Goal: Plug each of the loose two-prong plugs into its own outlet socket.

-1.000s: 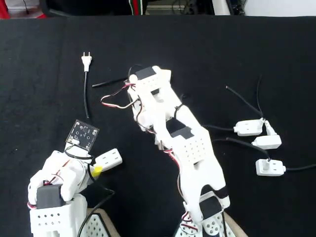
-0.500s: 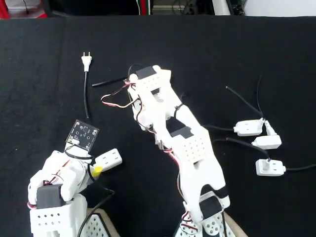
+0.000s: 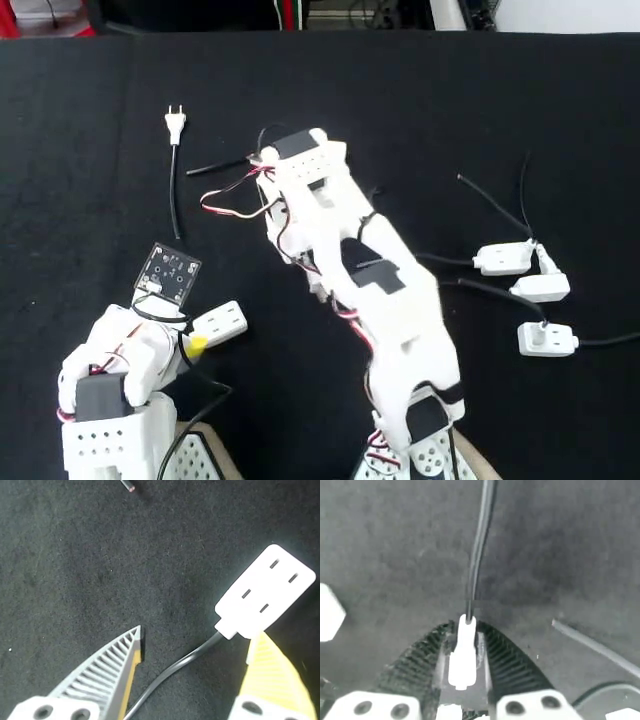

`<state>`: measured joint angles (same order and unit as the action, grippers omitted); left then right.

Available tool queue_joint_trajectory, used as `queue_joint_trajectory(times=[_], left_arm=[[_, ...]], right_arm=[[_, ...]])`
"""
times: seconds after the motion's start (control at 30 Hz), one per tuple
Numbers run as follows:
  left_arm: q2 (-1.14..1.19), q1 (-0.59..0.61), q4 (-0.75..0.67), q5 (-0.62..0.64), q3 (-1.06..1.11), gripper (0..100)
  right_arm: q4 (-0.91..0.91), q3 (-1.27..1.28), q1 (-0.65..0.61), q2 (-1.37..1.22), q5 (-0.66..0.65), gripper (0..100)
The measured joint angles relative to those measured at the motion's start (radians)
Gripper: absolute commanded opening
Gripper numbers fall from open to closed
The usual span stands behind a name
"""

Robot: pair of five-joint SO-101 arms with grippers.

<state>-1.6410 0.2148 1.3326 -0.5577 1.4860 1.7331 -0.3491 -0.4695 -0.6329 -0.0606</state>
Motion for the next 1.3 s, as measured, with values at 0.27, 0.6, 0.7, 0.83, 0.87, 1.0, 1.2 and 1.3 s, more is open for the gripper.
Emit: queue_joint_trajectory(times=[0.27,0.6,0.7,0.83,0.87,1.0,1.2,1.3], left_arm=[[0.0,0.0,0.0,0.0,0.0,33],[0.0,0.002,-0.072,0.058,0.028,33],[0.0,0.002,-0.074,0.078,0.028,33],[0.0,0.002,-0.104,0.137,0.028,33],[0.0,0.002,-0.124,0.163,0.034,33],[0.002,0.002,-0.232,0.29,0.098,33],[0.005,0.002,-0.295,0.387,0.112,33],[0.006,-0.029,-0.296,0.393,0.112,33]], right_arm=[[-0.183,0.298,-0.009,0.325,0.006,1.5],[-0.54,0.761,-0.02,0.824,0.032,1.4],[-0.646,0.876,-0.02,0.942,0.095,1.2],[-0.81,1.04,-0.063,1.071,0.143,1.2],[-0.855,1.083,-0.077,1.1,0.152,1.2],[-1.025,1.249,-0.117,1.231,0.164,1.2],[-1.178,1.441,-0.127,1.468,0.167,1.2],[-1.231,1.517,-0.127,1.597,0.195,1.2]])
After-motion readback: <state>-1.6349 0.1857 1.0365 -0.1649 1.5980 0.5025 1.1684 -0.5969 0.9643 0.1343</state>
